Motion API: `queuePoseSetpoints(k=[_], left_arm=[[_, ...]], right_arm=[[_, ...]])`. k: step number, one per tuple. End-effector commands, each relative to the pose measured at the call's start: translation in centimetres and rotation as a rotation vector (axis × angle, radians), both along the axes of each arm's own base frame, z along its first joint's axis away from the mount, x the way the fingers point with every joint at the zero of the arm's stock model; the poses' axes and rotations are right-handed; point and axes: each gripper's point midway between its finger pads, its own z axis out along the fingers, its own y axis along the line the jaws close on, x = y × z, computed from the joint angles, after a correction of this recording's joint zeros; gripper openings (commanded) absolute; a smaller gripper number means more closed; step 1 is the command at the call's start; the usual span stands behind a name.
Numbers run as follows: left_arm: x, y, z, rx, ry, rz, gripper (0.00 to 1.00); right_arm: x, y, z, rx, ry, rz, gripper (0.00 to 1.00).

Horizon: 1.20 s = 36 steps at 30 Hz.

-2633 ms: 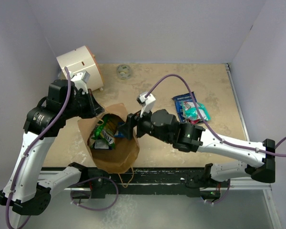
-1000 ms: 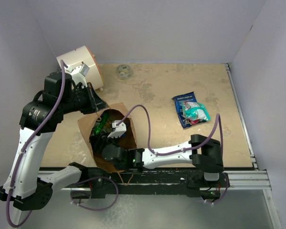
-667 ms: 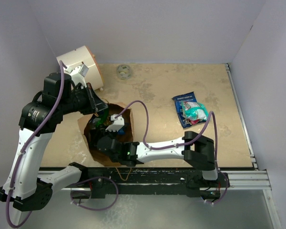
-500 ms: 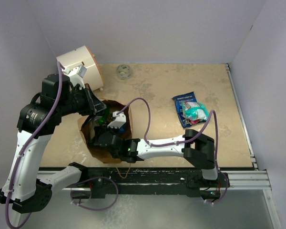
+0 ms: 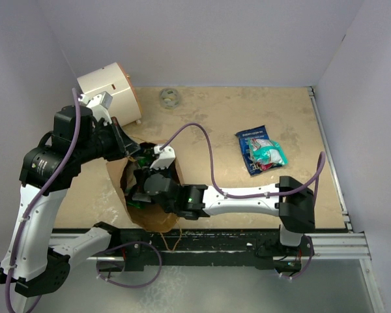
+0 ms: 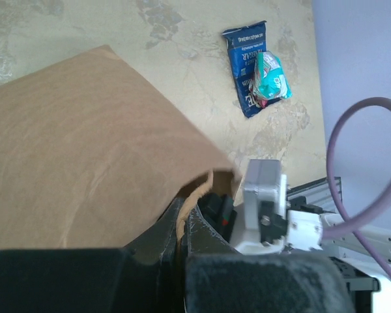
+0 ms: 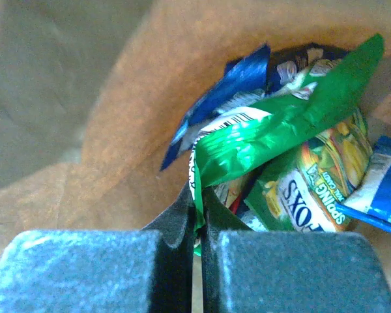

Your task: Take the snacks out of the paper bag

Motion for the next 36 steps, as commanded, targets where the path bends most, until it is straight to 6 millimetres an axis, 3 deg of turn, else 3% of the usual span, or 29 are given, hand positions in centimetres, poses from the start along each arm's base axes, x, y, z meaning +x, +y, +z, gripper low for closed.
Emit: queuePoseSetpoints(k=[1,12,21,26,29,36], left_arm=[[0.9,0.4,1.2,-0.014,-0.051,0.055,0.0],[1.3,2.1,2.3,0.017,-0.088,0.145,0.0],[1.7,2.8,2.3,0.036,-0.089,0.19,0.0],[1.9,3.0,2.4,0.039,-0.095,0.203,0.0],[2.0,3.2,2.5,0.048,-0.103,0.212,0.0],[2.3,3.8,2.5,0.073,-0.123,0.233,0.0]], right_arm=[[-0.6,-0.3,7.5,0.155,-0.084,0.066,0.0],[-4.0,-1.1,11.8,0.176,-0.095,0.273,0.0],[-7.9,-4.0,16.5,0.192,-0.151,0.485,0.0],[-9.8,-7.6,20.1,0.168,-0.276,0.583,0.0],[-10.0,-10.4,22.6,0.15,-0.344,0.576,0.0],[-6.1,-17.6,29.0,0.092,-0.467,0.296,0.0]])
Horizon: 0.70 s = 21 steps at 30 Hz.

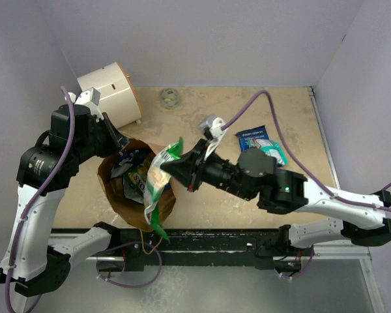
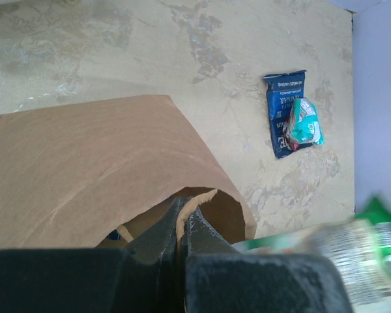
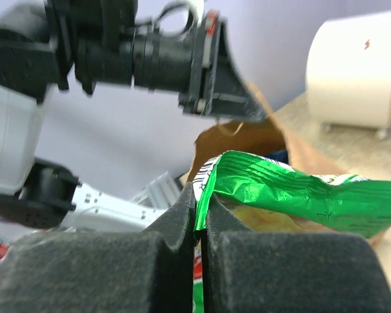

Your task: Take the snacks out of the paper bag

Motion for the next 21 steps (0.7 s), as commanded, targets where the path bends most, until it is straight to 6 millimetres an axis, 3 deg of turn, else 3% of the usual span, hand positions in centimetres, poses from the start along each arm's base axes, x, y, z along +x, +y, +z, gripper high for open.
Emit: queuePoseSetpoints(k=[1,4,7,12,14,18,21], left_arm=[[0.6,0.7,1.8,0.006,-0.085,0.036,0.0],[0.8,0.9,1.4,0.016,-0.08,0.045,0.0],[1.1,0.6,1.4,0.014,-0.061,0.043,0.0],[1.7,0.4,1.7,0.027,-0.054,0.033,0.0],[1.9,0.5,1.5,0.032,-0.052,0.043,0.0],[2.2,0.5,1.1,0.026,-0.054,0.053,0.0],[2.5,0.2,0.9,0.031,-0.051,0.041,0.0]], right_arm=[[3.3,-6.3,8.1,0.092,-0.15,-0.234,0.0],[6.1,-9.5,10.1,0.074,-0.173,-0.413,0.0],[10.6,-12.5,9.7,-0.001,-0.156,-0.608,0.0],[18.6,-17.1,5.1,-0.193,-0.065,-0.799,0.0],[20.7,-18.6,2.8,-0.285,-0.014,-0.854,0.0],[23.1,-22.6,-2.8,-0.538,0.068,-0.966,0.0],[23.7,-26.4,-5.5,-0.628,0.12,-1.034,0.0]])
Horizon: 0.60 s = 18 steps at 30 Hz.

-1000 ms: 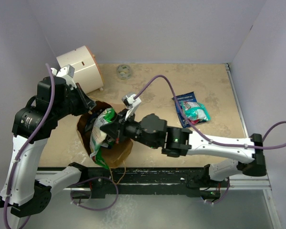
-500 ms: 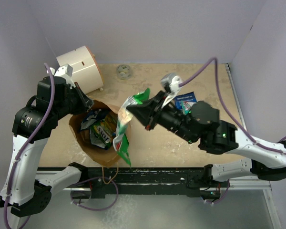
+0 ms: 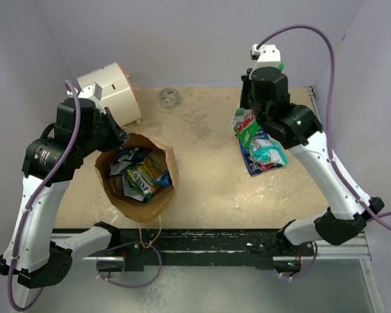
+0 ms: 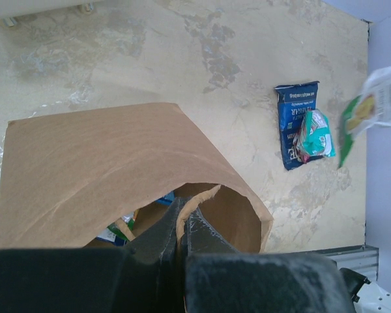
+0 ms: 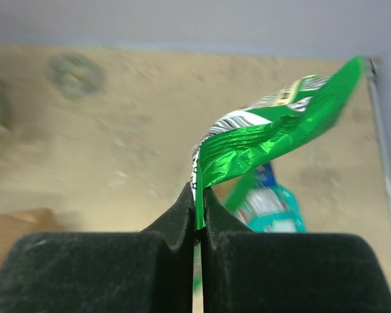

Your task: Take the snacks out of the paper bag

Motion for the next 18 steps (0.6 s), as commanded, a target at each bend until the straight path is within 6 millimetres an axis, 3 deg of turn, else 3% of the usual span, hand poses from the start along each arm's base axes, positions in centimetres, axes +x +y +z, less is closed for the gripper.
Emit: queuePoseSetpoints(k=[1,5,7,13,18], left_arm=[[0.9,-0.1,1.1,0.001,-0.06,0.0,0.0],[1.1,0.2,1.2,0.021,-0.066,0.003,0.0],[1.2,0.2,1.3,0.026,-0.073,-0.002,0.0],[1.3,0.2,1.4,0.03,-0.079,-0.007,0.0],[1.4,0.3,1.5,0.039,-0.09,-0.007,0.0]], right_arm=[[-1.0,-6.0,-2.1,-0.079,0.073,-0.086,0.0],[0.1,-9.6,-2.5,-0.053,0.078,-0.136,0.0],[0.6,-10.0,-2.6,-0.078,0.091,-0.128,0.0],[1.2,-3.9,-2.8,-0.036,0.115,0.22,0.0],[-1.0,-2.4,-4.5,0.011,0.214,0.315,0.0]])
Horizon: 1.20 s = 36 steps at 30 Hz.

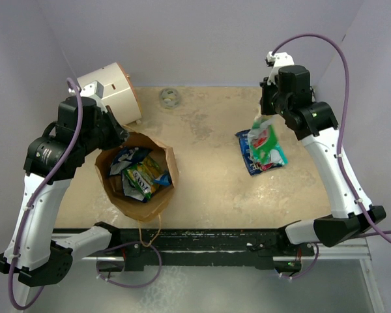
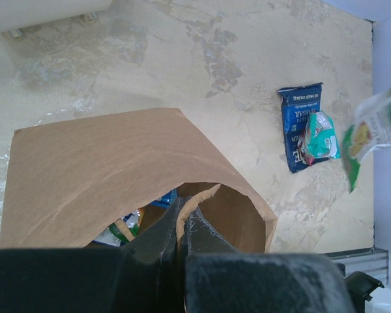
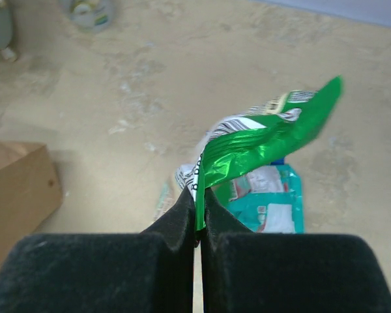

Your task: Take the snacks out of the paper bag

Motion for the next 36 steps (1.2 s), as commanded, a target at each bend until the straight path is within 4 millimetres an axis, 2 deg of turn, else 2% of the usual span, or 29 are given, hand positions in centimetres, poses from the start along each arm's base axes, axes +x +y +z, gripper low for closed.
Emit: queuePoseSetpoints(k=[1,4,11,13,16,18,20,24,28,33,36], left_arm=[[0.8,0.2,1.5,0.011,-0.073,0.002,0.0],[1.0,0.1,1.2,0.01,-0.067,0.002,0.0],[1.3,-0.7,-0.2,-0.016,-0.035,-0.014,0.0],[1.3,-1.0,-0.6,-0.027,-0.024,-0.019,0.0],[1.4,-1.4,-1.1,-0.038,-0.013,-0.028,0.0],[1.5,-1.4,-1.3,-0.038,-0.007,-0.028,0.0],[1.5,-1.4,-1.4,-0.034,-0.003,-0.027,0.0],[1.2,-1.0,-0.6,-0.024,-0.018,-0.024,0.0],[0.8,-1.0,0.6,-0.023,-0.055,-0.05,0.0],[0.4,-1.7,3.3,-0.046,-0.164,-0.12,0.0],[0.0,-1.5,4.1,-0.047,-0.186,-0.123,0.0]], right_arm=[[-2.6,3.0,1.5,0.088,0.024,0.184,0.0],[-5.7,3.0,0.6,0.129,0.134,0.199,0.0],[-12.8,1.4,-2.9,0.152,0.435,0.132,0.0],[-14.1,1.1,-3.9,0.168,0.507,0.088,0.0],[-15.0,2.0,-5.7,0.218,0.599,0.077,0.0],[-14.8,2.5,-7.8,0.173,0.651,0.055,0.0],[-14.0,2.8,-9.7,0.05,0.675,0.015,0.0],[-10.9,2.9,-11.9,-0.072,0.635,-0.076,0.0],[-7.3,5.7,-14.3,-0.077,0.605,-0.075,0.0],[-2.6,9.9,-17.3,-0.102,0.554,-0.095,0.0],[0.1,11.6,-19.1,-0.136,0.526,-0.104,0.0]])
